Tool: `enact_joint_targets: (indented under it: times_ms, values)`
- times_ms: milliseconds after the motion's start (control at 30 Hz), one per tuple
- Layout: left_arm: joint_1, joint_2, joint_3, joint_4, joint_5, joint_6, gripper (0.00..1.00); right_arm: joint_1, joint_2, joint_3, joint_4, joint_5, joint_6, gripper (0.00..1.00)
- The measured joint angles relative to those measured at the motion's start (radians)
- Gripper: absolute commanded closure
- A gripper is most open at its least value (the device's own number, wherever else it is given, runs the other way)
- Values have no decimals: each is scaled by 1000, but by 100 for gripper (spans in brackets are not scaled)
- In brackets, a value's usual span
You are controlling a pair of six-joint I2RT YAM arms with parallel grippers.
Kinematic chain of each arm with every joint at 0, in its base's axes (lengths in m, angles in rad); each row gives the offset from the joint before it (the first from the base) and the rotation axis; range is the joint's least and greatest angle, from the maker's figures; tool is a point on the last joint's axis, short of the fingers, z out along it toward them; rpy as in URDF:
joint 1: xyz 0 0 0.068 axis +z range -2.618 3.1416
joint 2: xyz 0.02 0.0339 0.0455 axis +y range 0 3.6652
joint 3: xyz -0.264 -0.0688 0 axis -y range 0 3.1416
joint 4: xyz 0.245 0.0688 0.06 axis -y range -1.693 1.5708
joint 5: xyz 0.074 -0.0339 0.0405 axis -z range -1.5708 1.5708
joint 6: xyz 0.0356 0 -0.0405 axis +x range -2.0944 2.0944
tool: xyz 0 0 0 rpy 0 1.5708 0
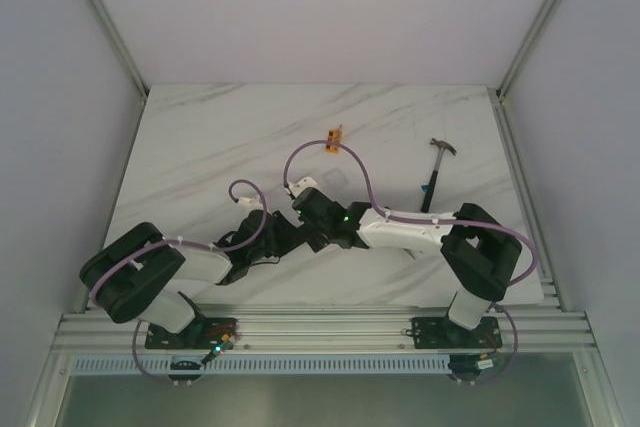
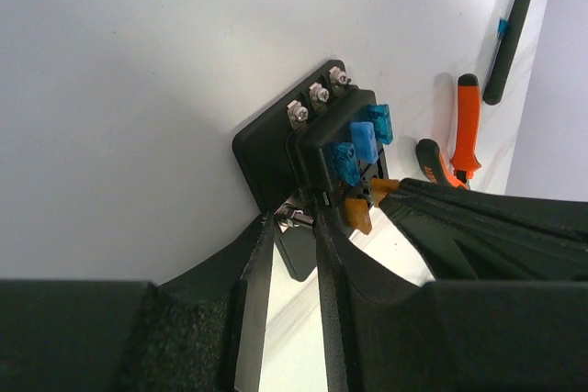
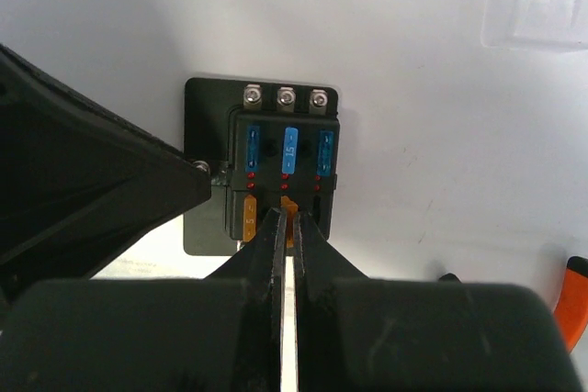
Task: Snap on the fuse box
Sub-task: Install the fuse at the fuse box base.
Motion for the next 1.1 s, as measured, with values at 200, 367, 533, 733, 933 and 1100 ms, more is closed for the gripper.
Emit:
enact_joint_targets:
  times_ms: [200, 367, 533, 733, 933, 1100]
  values:
    - [0, 6, 0, 10, 3, -2, 66, 0, 0, -2, -8, -21, -4, 100]
    - [0, 11, -1, 18, 3, -2, 67, 0, 0, -4, -8, -16, -3, 100]
    - [0, 11, -1, 19, 3, -3, 67, 0, 0, -4, -8, -7, 1, 100]
    - [0, 11, -2, 20, 5, -9, 67, 1, 0, -4, -12, 5, 16, 100]
    - [0, 11, -2, 22, 8, -10, 67, 2, 1, -4, -16, 11, 30, 100]
    - [0, 12, -4, 25, 10, -16, 67, 2, 2, -4, -16, 11, 31, 97]
